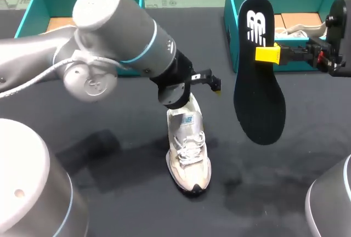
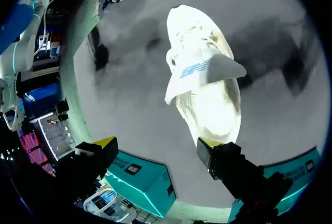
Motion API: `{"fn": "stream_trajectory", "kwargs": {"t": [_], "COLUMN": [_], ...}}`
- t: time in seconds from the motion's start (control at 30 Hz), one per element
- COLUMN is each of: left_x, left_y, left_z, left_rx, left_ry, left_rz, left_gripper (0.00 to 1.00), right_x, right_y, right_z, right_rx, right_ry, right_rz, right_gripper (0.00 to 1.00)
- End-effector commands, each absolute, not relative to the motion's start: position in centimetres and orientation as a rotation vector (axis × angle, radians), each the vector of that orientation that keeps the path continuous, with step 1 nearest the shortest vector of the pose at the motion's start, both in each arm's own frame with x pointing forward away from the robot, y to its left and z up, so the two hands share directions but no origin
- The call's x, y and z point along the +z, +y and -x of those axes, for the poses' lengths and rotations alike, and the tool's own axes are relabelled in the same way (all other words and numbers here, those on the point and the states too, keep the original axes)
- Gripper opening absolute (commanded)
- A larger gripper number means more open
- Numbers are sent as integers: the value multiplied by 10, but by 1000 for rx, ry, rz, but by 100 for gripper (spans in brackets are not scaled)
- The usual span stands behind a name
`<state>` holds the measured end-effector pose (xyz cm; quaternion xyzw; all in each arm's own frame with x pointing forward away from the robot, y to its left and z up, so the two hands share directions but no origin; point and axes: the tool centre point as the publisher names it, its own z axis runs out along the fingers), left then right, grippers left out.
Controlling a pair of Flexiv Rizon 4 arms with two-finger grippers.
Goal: Take the shoe out of the shoebox, open the shoe tongue, remove and reinsert the insole, then place the shoe into the shoebox
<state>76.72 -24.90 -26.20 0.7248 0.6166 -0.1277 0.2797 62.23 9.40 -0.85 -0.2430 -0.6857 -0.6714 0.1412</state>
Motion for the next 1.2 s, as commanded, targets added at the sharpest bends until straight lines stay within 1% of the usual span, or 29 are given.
{"fn": "stream_trajectory", "kwargs": {"t": [0.03, 0.1, 0.57, 0.77, 0.97, 1.0, 1.2], "left_x": [-238, -230, -230, -207, -191, -191, -191], "left_y": [-225, -223, -223, -231, -233, -234, -234], "left_z": [-758, -763, -763, -784, -804, -805, -805], "left_rx": [-499, -568, -568, -715, -966, -918, -918], "left_ry": [1504, 1428, 1428, 1332, 1243, 1220, 1220], "left_rz": [-1778, -1735, -1735, -1640, -1501, -1523, -1523], "left_gripper": [100, 100, 100, 100, 100, 100, 100], "right_x": [-11, -11, -11, -11, -11, -11, -11], "right_y": [91, 91, 91, 91, 91, 91, 91], "right_z": [-610, -610, -610, -610, -610, -610, -610], "right_rx": [-1951, -1951, -1951, -1951, -1951, -1951, -1951], "right_ry": [-1982, -1982, -1982, -1982, -1982, -1982, -1982], "right_rz": [728, 728, 728, 728, 728, 728, 728], "right_gripper": [0, 0, 0, 0, 0, 0, 0]}}
